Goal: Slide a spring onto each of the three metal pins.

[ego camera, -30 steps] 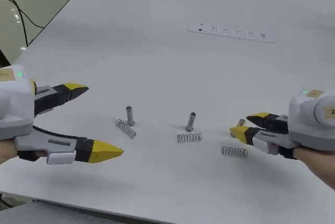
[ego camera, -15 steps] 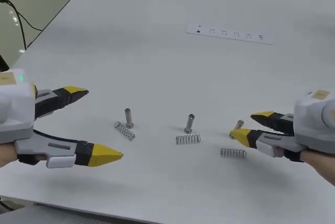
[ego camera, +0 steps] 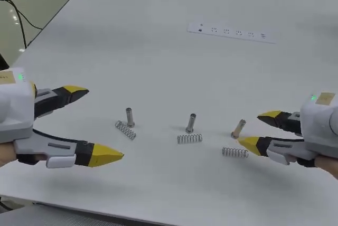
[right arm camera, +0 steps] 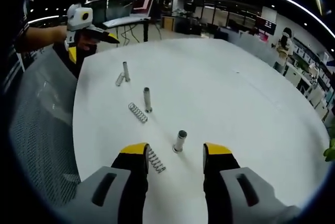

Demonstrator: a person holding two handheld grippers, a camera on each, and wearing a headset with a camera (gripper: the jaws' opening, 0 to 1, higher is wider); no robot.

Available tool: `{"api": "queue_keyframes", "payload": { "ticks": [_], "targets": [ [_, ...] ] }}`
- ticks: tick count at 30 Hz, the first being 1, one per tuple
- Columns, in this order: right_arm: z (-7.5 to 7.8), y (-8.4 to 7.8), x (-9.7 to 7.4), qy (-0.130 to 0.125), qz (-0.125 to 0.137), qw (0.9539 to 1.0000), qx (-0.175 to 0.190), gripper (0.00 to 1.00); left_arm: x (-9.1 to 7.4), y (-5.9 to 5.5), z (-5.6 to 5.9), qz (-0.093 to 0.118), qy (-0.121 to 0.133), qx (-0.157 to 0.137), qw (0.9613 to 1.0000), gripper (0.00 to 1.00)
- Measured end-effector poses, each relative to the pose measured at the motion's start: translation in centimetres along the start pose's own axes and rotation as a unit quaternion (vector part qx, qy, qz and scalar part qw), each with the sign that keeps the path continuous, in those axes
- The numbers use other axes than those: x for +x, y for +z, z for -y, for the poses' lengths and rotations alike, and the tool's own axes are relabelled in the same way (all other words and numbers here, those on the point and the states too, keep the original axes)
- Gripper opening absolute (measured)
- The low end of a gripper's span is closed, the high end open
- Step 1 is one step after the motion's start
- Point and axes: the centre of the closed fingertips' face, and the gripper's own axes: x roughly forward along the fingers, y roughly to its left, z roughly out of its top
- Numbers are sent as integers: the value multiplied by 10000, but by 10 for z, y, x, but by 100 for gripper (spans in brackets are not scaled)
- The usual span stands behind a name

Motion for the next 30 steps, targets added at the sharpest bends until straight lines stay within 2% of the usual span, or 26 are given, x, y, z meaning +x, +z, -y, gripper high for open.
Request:
{"api": "queue_keyframes", "payload": {
  "ticks": [7,12,15,18,22,24,27,30],
  "targets": [
    [-5,-9,0,262,-268,9988,-318,35,-1,-2,-1,-18,9,-14,10000,98],
    [-16,-13,1,560,-488,9955,-582,32,-2,-4,-1,-43,8,-22,10000,98],
    [-24,-17,2,723,-675,9915,-845,32,-2,-5,0,-30,7,-38,10000,98],
    [-31,-19,3,852,-750,9885,-997,29,-2,-5,1,-43,3,-43,10000,98],
    [-36,-24,5,1009,-920,9820,-1307,25,-3,-7,2,-55,-1,-54,10000,98],
    [-34,-24,7,951,-932,9794,-1516,21,-4,-7,2,-46,31,-43,10000,98],
    [-35,-27,10,1005,-1036,9765,-1598,20,-6,-6,0,-21,62,-61,10000,98],
    [-35,-31,14,1077,-1133,9718,-1766,19,-6,-8,0,-49,63,-48,10000,98]
  ]
}}
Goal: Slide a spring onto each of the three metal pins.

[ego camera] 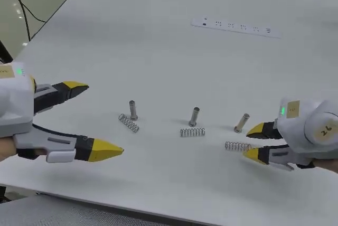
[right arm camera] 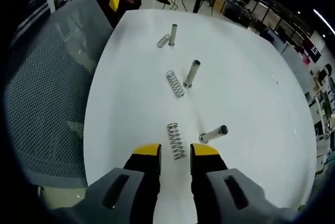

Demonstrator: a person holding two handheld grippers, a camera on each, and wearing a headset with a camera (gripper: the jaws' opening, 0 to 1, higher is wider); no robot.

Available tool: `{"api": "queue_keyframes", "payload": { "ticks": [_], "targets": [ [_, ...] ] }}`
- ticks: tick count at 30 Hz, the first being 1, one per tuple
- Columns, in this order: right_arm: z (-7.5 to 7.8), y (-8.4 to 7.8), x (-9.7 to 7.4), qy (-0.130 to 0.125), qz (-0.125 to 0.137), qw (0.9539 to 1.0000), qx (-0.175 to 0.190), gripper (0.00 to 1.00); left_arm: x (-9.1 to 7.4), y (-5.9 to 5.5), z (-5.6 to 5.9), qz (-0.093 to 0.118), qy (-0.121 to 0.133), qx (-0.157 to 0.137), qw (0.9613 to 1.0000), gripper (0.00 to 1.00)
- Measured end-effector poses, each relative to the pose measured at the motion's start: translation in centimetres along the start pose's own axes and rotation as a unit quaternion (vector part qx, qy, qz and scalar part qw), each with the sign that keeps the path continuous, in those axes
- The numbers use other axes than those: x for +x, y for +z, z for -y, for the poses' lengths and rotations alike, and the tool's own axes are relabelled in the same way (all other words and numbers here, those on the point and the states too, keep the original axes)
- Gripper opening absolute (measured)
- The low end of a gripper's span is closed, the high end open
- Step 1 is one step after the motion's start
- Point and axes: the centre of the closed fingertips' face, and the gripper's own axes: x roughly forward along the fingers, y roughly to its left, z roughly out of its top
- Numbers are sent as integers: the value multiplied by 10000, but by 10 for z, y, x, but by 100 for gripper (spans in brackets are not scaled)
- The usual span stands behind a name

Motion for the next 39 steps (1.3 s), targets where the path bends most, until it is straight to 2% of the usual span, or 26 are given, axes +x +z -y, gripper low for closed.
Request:
{"api": "queue_keyframes", "payload": {
  "ticks": [3,10,27,35,39],
  "targets": [
    [0,-1,4,84,-27,10000,-37,15,0,0,1,11,0,-22,10000,98],
    [4,-9,10,190,-174,9996,-89,13,0,-1,5,-14,-43,-8,10000,98],
    [1,-16,19,422,-454,9974,-361,8,-2,-5,3,-64,-36,-28,10000,98],
    [1,-11,14,417,-348,9982,-237,8,-3,-2,8,-63,-115,37,9999,97],
    [0,-7,8,417,-287,9985,-192,8,-4,-5,16,-118,-264,36,9996,96]
  ]
}}
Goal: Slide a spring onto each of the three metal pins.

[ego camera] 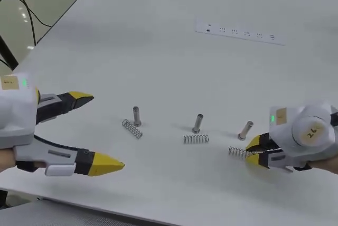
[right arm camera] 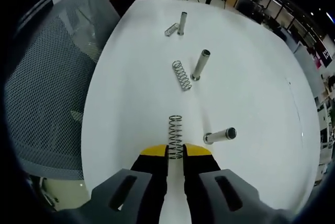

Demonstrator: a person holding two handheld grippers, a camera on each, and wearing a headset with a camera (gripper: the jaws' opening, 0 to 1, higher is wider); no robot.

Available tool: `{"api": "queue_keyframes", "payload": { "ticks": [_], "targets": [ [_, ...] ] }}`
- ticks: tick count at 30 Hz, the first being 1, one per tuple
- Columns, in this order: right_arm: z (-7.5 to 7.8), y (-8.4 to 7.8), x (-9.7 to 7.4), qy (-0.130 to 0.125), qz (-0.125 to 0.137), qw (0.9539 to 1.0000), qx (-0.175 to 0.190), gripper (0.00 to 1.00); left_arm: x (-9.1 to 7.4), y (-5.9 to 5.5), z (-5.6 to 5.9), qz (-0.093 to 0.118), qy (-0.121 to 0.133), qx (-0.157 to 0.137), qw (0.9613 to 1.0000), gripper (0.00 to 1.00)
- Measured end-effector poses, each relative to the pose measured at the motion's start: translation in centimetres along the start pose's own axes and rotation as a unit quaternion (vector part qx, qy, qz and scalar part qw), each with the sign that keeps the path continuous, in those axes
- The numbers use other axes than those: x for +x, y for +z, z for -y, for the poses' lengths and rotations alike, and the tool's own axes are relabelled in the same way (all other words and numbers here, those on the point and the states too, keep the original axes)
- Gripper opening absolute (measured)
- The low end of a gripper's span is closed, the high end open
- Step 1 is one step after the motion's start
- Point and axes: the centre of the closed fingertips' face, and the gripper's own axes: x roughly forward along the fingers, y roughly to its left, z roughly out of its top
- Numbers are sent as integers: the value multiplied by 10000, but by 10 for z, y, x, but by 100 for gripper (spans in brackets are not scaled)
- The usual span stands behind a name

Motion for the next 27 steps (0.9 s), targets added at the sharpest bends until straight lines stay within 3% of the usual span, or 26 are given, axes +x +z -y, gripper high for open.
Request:
{"api": "queue_keyframes", "payload": {
  "ticks": [9,12,16,20,27],
  "targets": [
    [-4,6,-13,-33,44,10000,-74,8,6,1,21,19,-433,-37,9991,91],
    [-8,9,-15,-3,67,9999,-76,8,10,3,34,37,-831,-100,9965,89],
    [-12,14,-18,3,87,9999,-131,8,20,1,41,-156,-1007,69,9948,85],
    [-15,22,-20,12,181,9998,-82,8,29,6,48,-151,-1179,131,9928,81],
    [-23,36,-22,42,321,9995,-63,8,50,12,71,-201,-1654,329,9855,68]
  ]
}}
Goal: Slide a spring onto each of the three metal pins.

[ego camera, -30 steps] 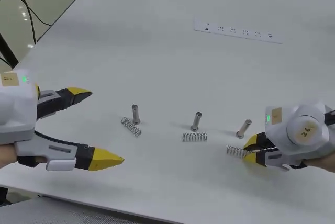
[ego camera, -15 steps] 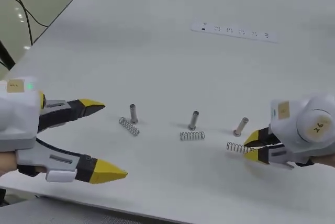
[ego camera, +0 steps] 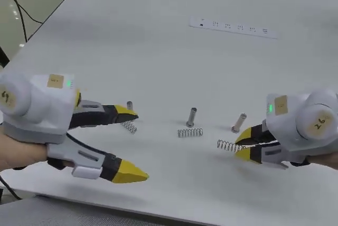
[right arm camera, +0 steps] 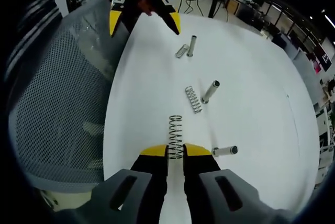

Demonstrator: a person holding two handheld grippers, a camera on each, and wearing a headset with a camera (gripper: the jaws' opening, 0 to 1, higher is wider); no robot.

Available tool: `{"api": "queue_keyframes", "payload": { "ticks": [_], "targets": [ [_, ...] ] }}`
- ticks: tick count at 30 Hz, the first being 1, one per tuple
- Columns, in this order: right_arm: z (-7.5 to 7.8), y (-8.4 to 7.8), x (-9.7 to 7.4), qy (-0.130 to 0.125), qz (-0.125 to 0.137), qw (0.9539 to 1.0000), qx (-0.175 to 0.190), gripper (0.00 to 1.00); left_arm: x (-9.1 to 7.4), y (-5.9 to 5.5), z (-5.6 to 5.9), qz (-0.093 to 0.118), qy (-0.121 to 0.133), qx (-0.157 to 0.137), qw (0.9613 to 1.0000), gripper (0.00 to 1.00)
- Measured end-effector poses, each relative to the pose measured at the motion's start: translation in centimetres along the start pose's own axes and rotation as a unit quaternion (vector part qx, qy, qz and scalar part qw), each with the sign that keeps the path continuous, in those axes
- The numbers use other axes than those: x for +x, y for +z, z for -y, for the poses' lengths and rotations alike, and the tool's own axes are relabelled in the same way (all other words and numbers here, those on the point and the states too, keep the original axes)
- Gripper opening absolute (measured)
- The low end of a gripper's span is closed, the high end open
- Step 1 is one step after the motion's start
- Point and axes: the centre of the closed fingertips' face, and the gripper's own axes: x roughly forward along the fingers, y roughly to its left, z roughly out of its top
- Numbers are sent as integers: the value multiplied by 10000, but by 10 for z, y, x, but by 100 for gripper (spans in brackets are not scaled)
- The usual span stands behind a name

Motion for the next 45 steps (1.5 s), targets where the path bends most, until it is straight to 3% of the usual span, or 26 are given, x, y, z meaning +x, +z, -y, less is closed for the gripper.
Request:
{"api": "queue_keyframes", "payload": {
  "ticks": [7,10,22,27,31,45],
  "targets": [
    [-5,9,-2,50,18,9999,-92,8,25,15,8,95,-283,158,9994,62],
    [-8,12,-2,68,5,9998,-174,8,38,16,9,18,-348,291,9990,59],
    [-12,26,-4,139,86,9994,-319,8,76,24,9,109,-432,498,9978,41],
    [-12,30,-7,142,138,9992,-336,8,83,28,6,221,-410,516,9976,34],
    [-14,32,-8,161,190,9990,-359,8,87,36,7,437,-447,405,9972,28],
    [-14,41,-12,184,277,9985,-427,8,97,37,12,519,-558,433,9962,19]
  ]
}}
